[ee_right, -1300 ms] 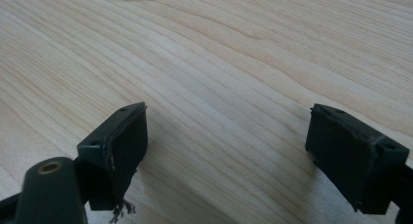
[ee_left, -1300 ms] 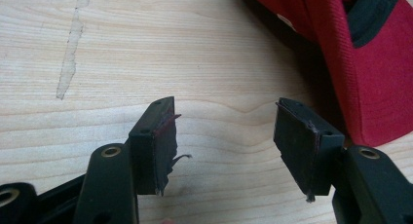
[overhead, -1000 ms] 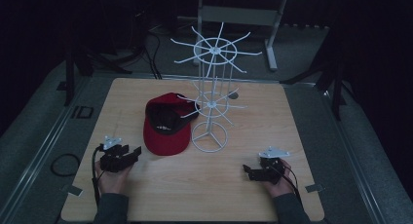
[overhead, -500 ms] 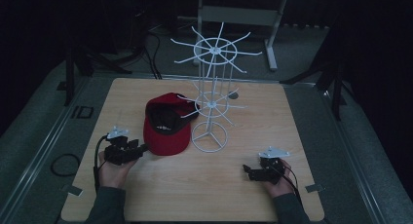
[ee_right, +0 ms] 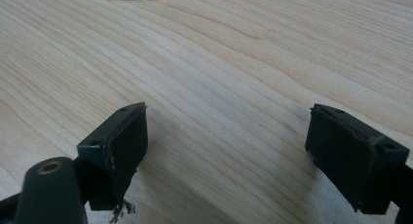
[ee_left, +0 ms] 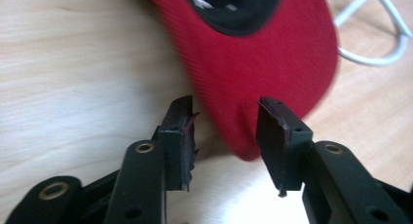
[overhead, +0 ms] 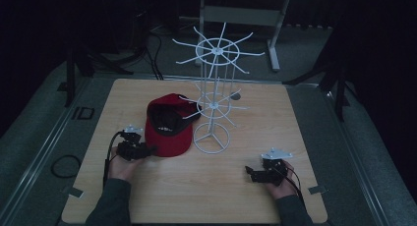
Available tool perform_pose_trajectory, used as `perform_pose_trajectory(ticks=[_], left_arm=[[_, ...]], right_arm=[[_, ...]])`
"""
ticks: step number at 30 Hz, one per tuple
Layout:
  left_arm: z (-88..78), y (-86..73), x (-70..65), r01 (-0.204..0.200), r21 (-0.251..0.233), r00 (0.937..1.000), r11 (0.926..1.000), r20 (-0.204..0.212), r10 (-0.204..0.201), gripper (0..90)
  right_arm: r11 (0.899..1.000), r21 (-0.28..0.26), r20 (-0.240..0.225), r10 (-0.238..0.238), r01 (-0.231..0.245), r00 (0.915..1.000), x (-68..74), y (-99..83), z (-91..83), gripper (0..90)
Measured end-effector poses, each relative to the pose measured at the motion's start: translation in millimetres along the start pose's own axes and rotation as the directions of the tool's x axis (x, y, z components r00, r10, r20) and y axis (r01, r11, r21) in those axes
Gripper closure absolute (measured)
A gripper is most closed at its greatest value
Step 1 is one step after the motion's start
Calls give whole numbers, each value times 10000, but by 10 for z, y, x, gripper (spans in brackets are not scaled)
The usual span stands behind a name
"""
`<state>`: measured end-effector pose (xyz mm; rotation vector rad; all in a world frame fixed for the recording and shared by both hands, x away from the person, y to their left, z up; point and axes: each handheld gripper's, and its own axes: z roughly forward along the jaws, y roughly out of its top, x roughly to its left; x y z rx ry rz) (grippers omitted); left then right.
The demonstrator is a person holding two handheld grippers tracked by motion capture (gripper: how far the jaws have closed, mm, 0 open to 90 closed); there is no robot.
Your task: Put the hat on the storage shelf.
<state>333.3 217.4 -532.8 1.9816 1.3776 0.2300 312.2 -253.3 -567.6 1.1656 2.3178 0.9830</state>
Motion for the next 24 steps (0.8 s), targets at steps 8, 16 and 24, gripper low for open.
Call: perform_pose_trajectory(ticks=[8,16,24], left_arm=[[99,28,-169,-313,317,9964,9990,793,287,608],[257,108,-165,-25,274,9931,9996,1175,-7,594],[393,177,-130,185,378,9895,9991,1429,-237,574]], right_arm=[[10000,-21,-2,-2,2,10000,0,-1,1,153],[10000,-9,0,8,-8,10000,0,0,1,153],[10000,-8,0,3,-3,10000,0,0,0,153]])
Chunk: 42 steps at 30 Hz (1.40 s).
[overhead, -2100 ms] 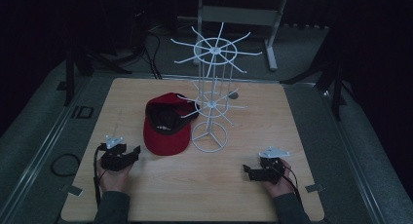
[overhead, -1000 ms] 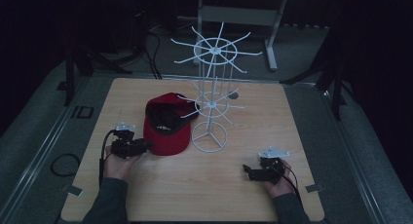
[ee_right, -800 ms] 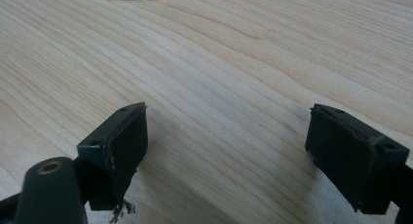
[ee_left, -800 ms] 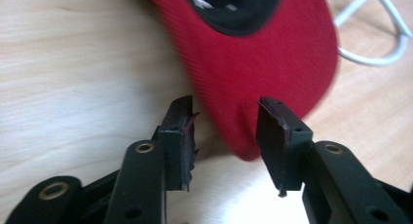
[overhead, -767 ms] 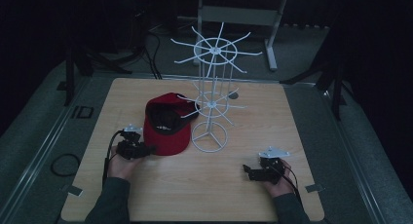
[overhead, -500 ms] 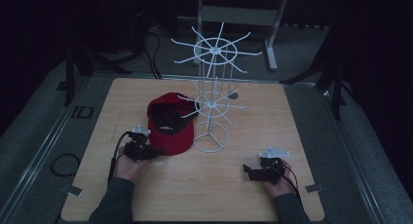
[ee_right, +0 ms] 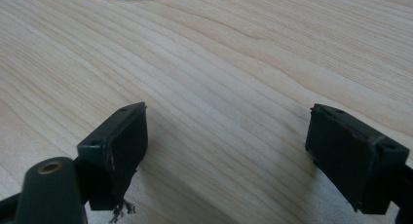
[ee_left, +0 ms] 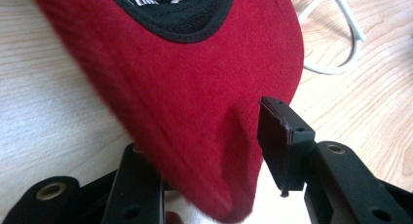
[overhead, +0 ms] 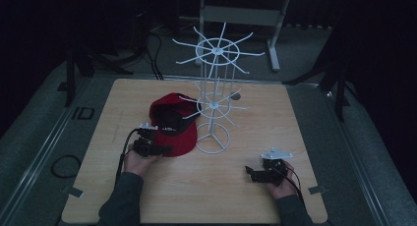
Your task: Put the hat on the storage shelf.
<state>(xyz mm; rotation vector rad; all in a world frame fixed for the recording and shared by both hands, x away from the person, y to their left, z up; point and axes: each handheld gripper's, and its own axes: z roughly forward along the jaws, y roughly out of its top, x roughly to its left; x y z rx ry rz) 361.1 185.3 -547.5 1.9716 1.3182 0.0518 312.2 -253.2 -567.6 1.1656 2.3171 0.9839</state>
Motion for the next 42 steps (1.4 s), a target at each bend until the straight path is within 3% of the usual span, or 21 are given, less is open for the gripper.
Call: perform_pose_trajectory(ticks=[9,13,16,21,26,28,31,36,40,42], left_arm=[[52,11,26,-98,203,9999,9997,70,96,616],[29,-19,-6,-224,57,9993,9997,289,222,675],[-9,-59,-71,-582,-100,9982,9983,130,584,700],[-63,-132,-139,-752,-434,9971,9962,37,754,756],[-105,-188,-156,-717,-639,9971,9954,222,733,842],[-126,-227,-186,-927,-702,9955,9932,129,938,847],[-138,-245,-170,-724,-796,9972,9942,116,735,850],[-197,-269,-100,-284,-1150,9994,9930,-240,258,854],[-261,-282,-3,152,-1486,9993,9888,-322,-202,855],[-312,-282,18,138,-1695,9982,9854,-554,-235,855]], right_arm=[[10000,0,-1,2,-2,10000,0,0,0,153],[10000,-1,-1,0,0,10000,0,0,0,153],[10000,0,1,-2,2,10000,0,-1,0,153],[10000,-2,0,-4,4,10000,0,-1,0,153],[10000,-12,0,-9,9,10000,0,-1,1,153],[10000,-13,1,-1,1,10000,0,-1,1,153],[10000,-8,-1,-14,14,10000,-1,-1,1,153],[10000,-7,-1,-18,18,10000,-1,-1,1,153],[10000,-7,-1,-20,20,10000,-1,-1,1,153],[10000,-6,-1,-19,19,10000,-1,-1,1,153]])
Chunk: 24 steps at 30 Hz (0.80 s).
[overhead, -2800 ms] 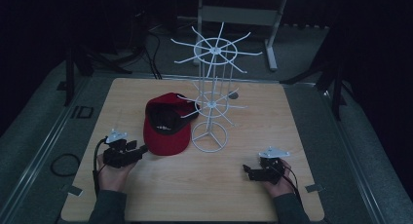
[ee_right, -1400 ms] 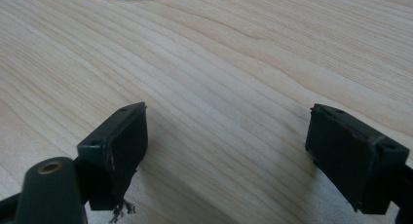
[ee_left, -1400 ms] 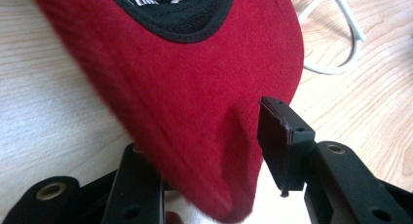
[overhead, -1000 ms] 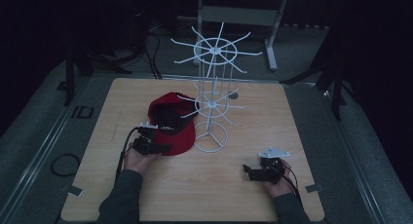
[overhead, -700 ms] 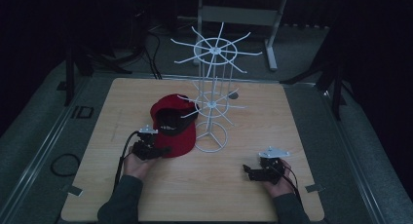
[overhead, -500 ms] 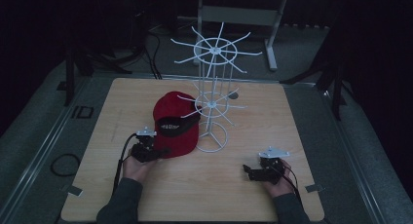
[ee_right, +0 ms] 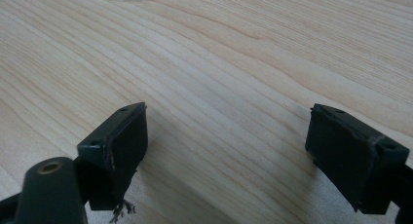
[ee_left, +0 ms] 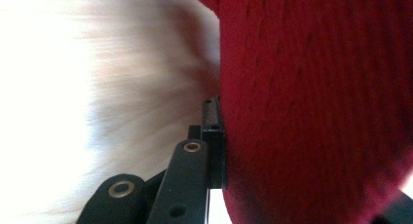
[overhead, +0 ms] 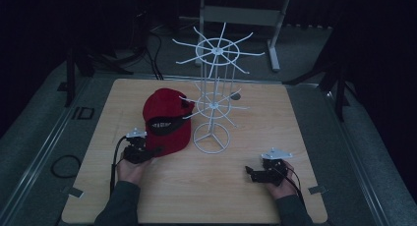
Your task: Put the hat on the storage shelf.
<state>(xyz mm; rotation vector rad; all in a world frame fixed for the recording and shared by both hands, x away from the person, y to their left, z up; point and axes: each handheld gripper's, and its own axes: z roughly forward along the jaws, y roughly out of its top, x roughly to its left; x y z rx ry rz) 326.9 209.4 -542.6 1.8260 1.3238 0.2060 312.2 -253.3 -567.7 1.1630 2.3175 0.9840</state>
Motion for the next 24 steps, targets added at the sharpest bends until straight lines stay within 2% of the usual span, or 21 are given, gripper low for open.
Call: perform_pose_trajectory(ticks=[10,15,24], left_arm=[[-155,21,85,342,-894,9971,9954,-647,-401,854],[-215,25,120,408,-1059,9952,9935,-844,-499,853],[-281,57,152,847,-1467,9929,9856,-701,-957,853]], right_arm=[[10000,-1,1,0,0,10000,0,0,0,153],[10000,0,1,1,-1,10000,1,-1,-1,153],[10000,1,13,10,-10,10000,3,-3,-3,153]])
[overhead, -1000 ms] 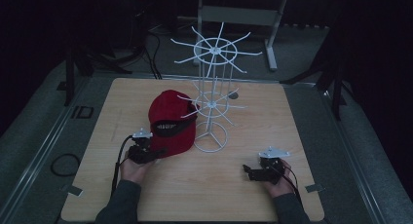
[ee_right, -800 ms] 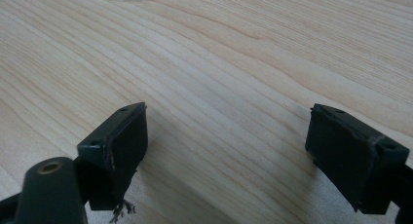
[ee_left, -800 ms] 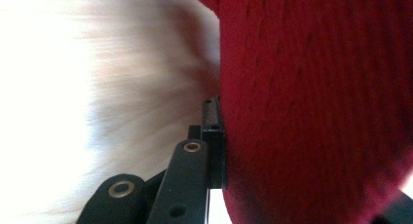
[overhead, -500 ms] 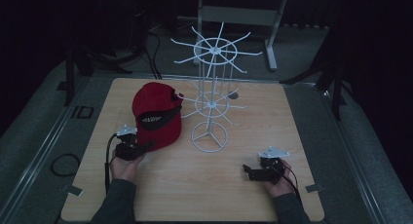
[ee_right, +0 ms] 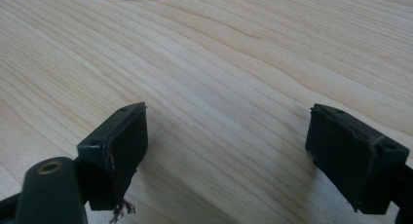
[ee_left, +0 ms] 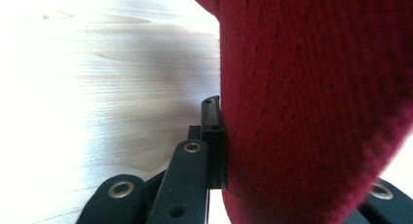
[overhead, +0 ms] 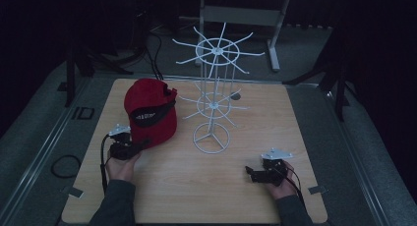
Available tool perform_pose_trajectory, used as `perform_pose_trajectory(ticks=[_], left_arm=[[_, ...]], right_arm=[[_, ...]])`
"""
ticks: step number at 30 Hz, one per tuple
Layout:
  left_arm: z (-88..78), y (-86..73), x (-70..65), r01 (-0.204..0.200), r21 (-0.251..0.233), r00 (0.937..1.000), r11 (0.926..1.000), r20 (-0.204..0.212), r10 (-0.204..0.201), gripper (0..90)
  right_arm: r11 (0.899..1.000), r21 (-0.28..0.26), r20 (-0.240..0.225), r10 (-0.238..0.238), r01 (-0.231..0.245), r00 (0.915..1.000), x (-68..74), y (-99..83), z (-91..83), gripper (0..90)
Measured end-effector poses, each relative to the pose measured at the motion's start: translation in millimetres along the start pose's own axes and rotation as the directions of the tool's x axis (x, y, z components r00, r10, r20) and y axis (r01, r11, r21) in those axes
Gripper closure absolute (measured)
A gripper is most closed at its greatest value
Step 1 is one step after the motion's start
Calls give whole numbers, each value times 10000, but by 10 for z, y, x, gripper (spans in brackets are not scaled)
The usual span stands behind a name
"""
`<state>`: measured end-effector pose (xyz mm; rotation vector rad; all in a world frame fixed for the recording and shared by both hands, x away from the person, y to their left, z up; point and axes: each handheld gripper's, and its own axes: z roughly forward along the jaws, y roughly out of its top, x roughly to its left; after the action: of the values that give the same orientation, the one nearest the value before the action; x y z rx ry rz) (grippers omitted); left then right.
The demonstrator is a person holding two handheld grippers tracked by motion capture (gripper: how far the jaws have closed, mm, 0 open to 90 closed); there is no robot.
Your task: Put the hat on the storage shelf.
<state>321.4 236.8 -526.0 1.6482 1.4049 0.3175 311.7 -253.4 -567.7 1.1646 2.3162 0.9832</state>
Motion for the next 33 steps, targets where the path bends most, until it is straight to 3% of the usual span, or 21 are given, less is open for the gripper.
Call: perform_pose_trajectory(ticks=[8,16,33], left_arm=[[-95,22,3,5,-215,9998,9998,-175,-9,853],[-230,137,-60,-280,-640,9991,9976,-340,258,853],[-394,496,-146,-721,-1349,9967,9882,-461,664,853]], right_arm=[[10000,-6,6,5,-5,10000,1,-1,-1,153],[10000,-5,6,12,-12,10000,1,-1,-1,153],[10000,-9,-1,13,-13,10000,-2,3,2,153]])
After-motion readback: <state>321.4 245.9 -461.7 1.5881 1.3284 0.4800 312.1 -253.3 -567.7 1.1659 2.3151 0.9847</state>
